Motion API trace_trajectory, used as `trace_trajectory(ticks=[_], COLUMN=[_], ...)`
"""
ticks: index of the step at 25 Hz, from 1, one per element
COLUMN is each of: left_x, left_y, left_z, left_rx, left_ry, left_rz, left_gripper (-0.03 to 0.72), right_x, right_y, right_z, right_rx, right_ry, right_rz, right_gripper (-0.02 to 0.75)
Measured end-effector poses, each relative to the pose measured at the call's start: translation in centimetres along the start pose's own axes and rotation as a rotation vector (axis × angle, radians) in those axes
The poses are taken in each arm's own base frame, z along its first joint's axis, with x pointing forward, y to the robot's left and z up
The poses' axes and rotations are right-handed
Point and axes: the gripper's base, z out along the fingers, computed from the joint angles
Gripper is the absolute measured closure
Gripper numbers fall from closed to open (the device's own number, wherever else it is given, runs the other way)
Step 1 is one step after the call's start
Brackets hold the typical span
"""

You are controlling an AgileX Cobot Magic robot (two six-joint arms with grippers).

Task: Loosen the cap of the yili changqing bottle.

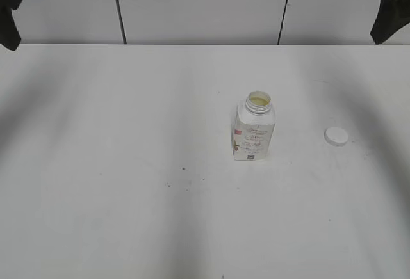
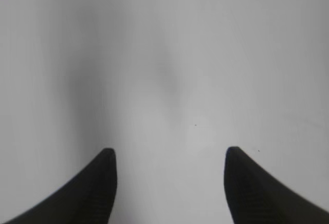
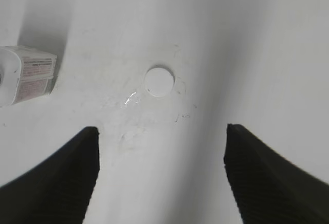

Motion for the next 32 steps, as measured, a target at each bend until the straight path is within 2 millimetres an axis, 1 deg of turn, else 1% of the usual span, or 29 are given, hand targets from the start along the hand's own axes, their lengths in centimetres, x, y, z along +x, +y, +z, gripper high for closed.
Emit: trace_trajectory(ticks=[4,7,9,14,16,21,27,32], left_x=[1.5,3.0,4.2,7.5,8.8,11.3,14.3,17.0], left_y=[-0.2,-0.3,-0.4,-0.7,-0.8,-1.0,-1.3,-1.6], left_z=[-1.1,-2.3,-2.6,-2.9,-2.8,-3.5,-4.2,-4.7], left_rx=[0.007,0.009,0.010,0.013,0.014,0.013,0.010,0.010], left_ry=[-0.001,-0.007,0.002,0.034,0.049,0.035,-0.013,-0.044], left_rz=[-0.024,-0.026,-0.026,-0.026,-0.026,-0.026,-0.027,-0.028], left_gripper=[0.270,0.270,0.270,0.270,0.270,0.270,0.270,0.270], right_x=[0.6,1.4,2.1,4.4,5.4,7.4,9.8,12.4], right_y=[0.2,0.3,0.5,1.0,1.2,1.6,2.2,3.0], right_z=[-0.4,-1.0,-1.5,-1.7,-1.7,-2.0,-2.3,-2.6], right_rx=[-0.001,0.013,0.018,0.015,0.012,0.008,0.002,-0.021], right_ry=[0.001,0.002,0.002,0.034,0.048,0.067,0.085,0.094], right_rz=[0.032,0.030,0.030,0.033,0.035,0.037,0.040,0.050], right_gripper=[0.146,0.147,0.148,0.160,0.179,0.229,0.237,0.237])
